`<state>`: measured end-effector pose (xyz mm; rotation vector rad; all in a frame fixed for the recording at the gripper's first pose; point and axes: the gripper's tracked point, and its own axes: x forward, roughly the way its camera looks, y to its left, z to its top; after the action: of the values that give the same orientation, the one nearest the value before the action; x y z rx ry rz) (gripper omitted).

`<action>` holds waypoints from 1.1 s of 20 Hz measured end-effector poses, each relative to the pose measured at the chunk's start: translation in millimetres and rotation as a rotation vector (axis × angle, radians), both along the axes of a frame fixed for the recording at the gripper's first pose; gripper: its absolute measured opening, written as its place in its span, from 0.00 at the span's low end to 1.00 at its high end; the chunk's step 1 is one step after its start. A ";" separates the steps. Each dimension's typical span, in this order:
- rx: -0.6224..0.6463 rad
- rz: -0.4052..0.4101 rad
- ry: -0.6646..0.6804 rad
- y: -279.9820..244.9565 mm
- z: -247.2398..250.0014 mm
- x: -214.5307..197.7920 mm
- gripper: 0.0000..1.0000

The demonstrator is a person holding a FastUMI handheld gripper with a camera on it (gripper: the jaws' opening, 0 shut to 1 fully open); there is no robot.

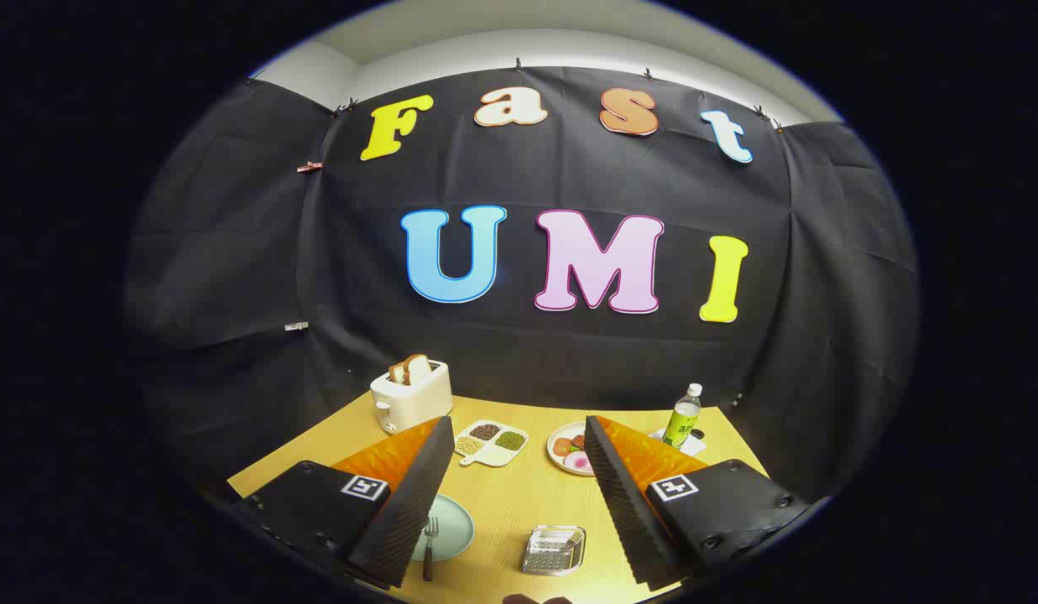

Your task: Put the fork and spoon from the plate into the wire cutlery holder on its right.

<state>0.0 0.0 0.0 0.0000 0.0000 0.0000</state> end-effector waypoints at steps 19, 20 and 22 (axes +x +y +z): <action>0.017 -0.049 0.027 23.7 -21.2 0.5 0.97; 0.009 -0.042 0.032 27.5 -22.4 1.9 0.97; -0.004 0.004 0.056 43.2 -32.0 6.4 0.97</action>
<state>6.4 43.2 -32.0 -0.0035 0.0560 0.0036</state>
